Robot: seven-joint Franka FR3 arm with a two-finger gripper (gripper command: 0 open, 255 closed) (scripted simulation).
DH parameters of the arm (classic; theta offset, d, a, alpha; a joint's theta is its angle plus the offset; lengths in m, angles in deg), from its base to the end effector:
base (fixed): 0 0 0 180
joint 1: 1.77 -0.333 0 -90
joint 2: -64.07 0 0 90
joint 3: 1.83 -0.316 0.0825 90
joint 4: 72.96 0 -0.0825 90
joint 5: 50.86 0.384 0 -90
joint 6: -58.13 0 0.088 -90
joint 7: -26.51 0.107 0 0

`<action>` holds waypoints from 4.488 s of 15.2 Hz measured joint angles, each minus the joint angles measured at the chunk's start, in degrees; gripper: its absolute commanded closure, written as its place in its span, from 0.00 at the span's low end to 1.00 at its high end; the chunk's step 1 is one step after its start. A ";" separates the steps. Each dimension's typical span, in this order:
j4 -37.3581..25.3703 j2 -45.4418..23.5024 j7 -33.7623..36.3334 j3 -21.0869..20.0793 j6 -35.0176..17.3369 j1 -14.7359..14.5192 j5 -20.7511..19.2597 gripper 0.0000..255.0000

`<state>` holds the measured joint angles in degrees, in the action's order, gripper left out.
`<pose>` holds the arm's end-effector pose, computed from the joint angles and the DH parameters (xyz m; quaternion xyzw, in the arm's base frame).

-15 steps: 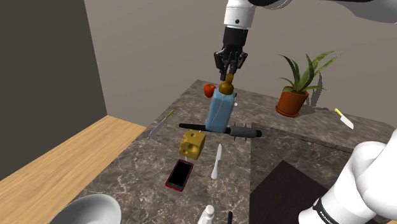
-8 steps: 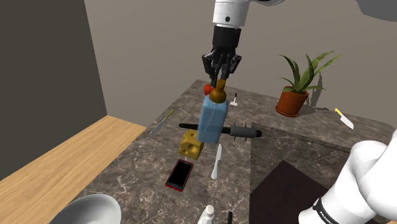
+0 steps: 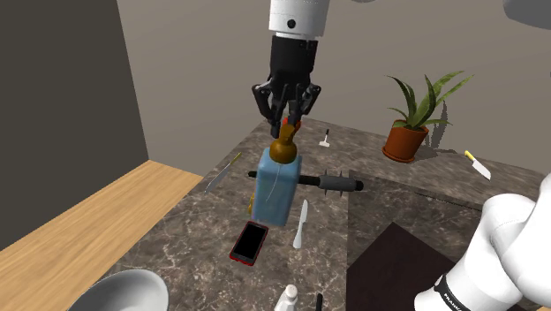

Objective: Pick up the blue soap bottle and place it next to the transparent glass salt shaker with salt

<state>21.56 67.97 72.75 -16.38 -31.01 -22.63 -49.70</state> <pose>0.4293 0.3135 0.6218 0.9954 -0.0947 -0.0116 0.0080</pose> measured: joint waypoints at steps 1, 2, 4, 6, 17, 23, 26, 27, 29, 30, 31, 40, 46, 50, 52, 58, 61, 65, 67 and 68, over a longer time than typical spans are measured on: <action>-0.66 -0.48 1.27 -0.68 0.18 -0.57 -0.04 1.00; -1.82 -1.24 2.76 -1.48 0.60 -1.25 -0.18 1.00; -3.73 -3.00 5.62 -2.97 0.78 -2.58 -0.56 1.00; -5.54 -4.89 8.62 -4.50 0.81 -4.07 -1.06 1.00; -16.58 -16.01 21.22 -9.81 1.59 -11.83 -5.37 1.00; -9.98 -14.49 20.99 -9.67 -3.62 -11.25 -4.76 1.00; -7.58 -14.35 21.01 -9.64 -5.88 -11.16 -4.70 1.00; -6.74 -14.26 20.90 -9.60 -6.63 -11.06 -4.65 1.00; -4.45 -13.66 20.85 -9.57 -8.38 -10.91 -4.42 1.00; -3.80 -13.80 20.83 -9.54 -9.16 -10.88 -4.49 1.00; -3.35 -13.98 20.83 -9.51 -9.77 -10.87 -4.56 1.00; 3.19 -14.38 20.91 -9.34 -16.66 -10.68 -4.80 1.00; 6.82 -14.86 21.09 -9.24 -20.74 -10.65 -5.07 1.00; 6.98 -15.06 21.22 -9.25 -21.10 -10.72 -5.17 1.00; 7.00 -15.06 21.22 -9.25 -21.12 -10.72 -5.17 0.00; 6.99 -15.04 21.22 -9.25 -21.13 -10.72 -5.17 0.00; 4.15 -14.36 21.08 -9.36 -17.72 -10.73 -4.83 0.00; 0.87 -14.27 20.90 -9.40 -14.35 -10.76 -4.74 0.00; 0.73 -14.24 20.90 -9.41 -14.15 -10.77 -4.72 0.00; 0.69 -14.24 20.90 -9.41 -14.11 -10.77 -4.72 0.00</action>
<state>22.25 53.73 93.65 -25.79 -45.13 -33.41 -54.42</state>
